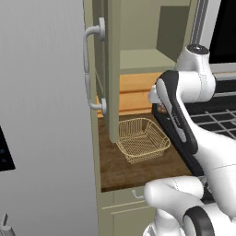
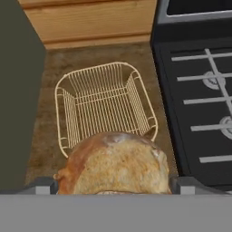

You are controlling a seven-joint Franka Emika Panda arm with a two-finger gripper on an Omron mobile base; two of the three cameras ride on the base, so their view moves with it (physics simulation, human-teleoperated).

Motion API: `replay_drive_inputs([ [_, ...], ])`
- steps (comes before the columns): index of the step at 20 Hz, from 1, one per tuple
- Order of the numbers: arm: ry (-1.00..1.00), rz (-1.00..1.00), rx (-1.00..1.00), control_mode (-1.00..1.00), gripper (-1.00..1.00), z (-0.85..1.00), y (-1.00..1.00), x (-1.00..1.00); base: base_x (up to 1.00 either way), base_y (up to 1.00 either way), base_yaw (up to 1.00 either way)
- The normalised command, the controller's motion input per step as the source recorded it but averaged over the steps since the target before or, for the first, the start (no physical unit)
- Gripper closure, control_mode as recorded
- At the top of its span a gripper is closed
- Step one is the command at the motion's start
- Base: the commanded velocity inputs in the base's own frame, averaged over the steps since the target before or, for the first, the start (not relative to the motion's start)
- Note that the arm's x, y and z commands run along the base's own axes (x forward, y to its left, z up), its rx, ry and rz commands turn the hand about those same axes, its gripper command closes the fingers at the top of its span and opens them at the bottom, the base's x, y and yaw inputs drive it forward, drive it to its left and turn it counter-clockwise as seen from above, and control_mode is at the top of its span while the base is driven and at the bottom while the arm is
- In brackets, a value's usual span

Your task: Open the cabinet, pick up the bread from the cabinet and place it in the basket. Then move the basket to the dining counter.

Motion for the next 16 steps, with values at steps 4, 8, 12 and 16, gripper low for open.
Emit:
replay_drive_inputs([
  [4,0.43,0.04,0.00,-1.00,1.00,-1.00,0.00,0.54,0.00,0.00,0.00],
  [8,0.44,0.03,0.00,-1.00,1.00,-1.00,0.13,0.55,0.00,0.00,0.00],
  [12,0.24,0.03,0.00,-1.00,1.00,-0.86,0.08,0.74,0.00,0.00,0.00],
  [16,0.04,0.03,0.00,-1.00,1.00,-0.73,0.00,0.72,0.00,0.00,0.00],
])
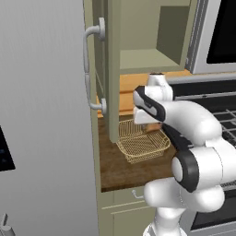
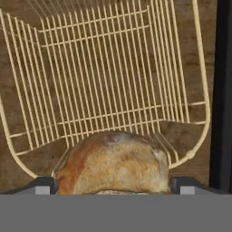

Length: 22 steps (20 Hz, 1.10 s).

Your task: Open the cabinet, pick up the bread from the cabinet and place it in the basket. Then move the basket to the dining counter.

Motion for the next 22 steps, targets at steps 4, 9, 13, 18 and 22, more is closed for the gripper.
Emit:
replay_drive_inputs([
  [4,0.00,0.02,0.00,-1.00,1.00,-0.68,0.00,0.67,0.00,0.00,0.00],
  [9,0.00,0.02,0.00,-1.00,1.00,-0.67,0.05,0.61,0.00,0.00,0.00],
  [13,0.00,0.01,0.00,-1.00,1.00,-0.56,0.10,0.54,0.00,0.00,0.00],
  [18,0.00,0.00,0.00,-1.00,1.00,-0.40,0.08,0.40,0.00,0.00,0.00],
  [22,0.00,0.00,0.00,-1.00,1.00,-0.34,0.00,0.16,0.00,0.00,0.00],
])
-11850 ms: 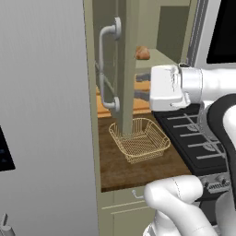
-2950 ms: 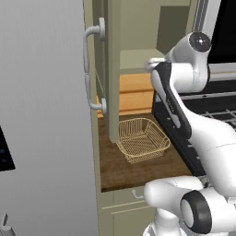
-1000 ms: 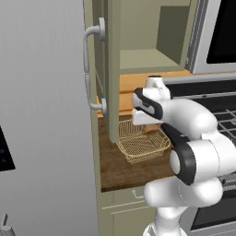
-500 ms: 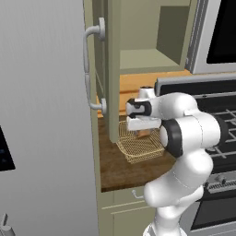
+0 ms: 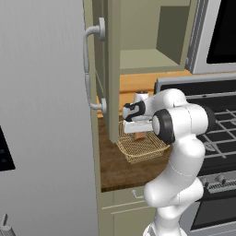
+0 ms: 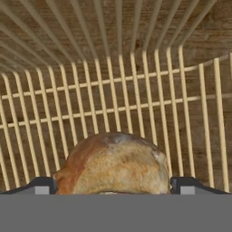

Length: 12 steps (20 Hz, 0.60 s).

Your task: Open the cabinet, pick up the bread from the cabinet and place it in the basket. Then move the basket to the dining counter.

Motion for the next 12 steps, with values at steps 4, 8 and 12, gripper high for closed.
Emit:
replay_drive_inputs([
  [4,0.00,0.00,0.00,-1.00,1.00,-0.31,0.00,0.11,0.00,0.00,0.00],
  [8,0.00,0.00,0.00,-1.00,-1.00,-0.17,0.01,0.01,0.00,0.00,0.00],
  [12,0.00,0.00,0.00,-1.00,-1.00,0.00,0.00,0.00,0.00,0.00,0.00],
])
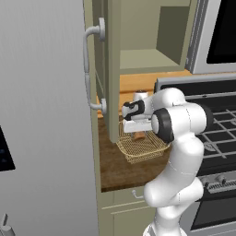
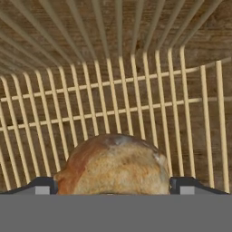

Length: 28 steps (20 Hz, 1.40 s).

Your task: Open the cabinet, pick up the bread from the cabinet and place it in the basket. Then move the basket to the dining counter.

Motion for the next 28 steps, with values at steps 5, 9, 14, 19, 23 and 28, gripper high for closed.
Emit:
replay_drive_inputs([
  [5,-0.11,0.00,0.00,-1.00,-1.00,0.00,0.00,-0.13,0.00,0.00,0.00],
  [9,-0.23,0.00,0.00,-1.00,-1.00,0.00,0.00,-0.20,0.00,0.00,0.00],
  [14,-0.09,0.00,0.00,-1.00,-1.00,0.13,-0.01,-0.23,0.00,0.00,0.00],
  [19,-0.07,-0.03,0.01,-1.00,-1.00,0.59,-0.14,-0.35,0.00,0.00,0.00],
  [23,0.00,-0.03,0.06,-1.00,-1.00,0.34,-0.53,-0.19,0.00,0.00,0.00],
  [28,0.00,0.00,0.11,-1.00,-1.00,0.18,-0.57,-0.11,0.00,0.00,0.00],
])
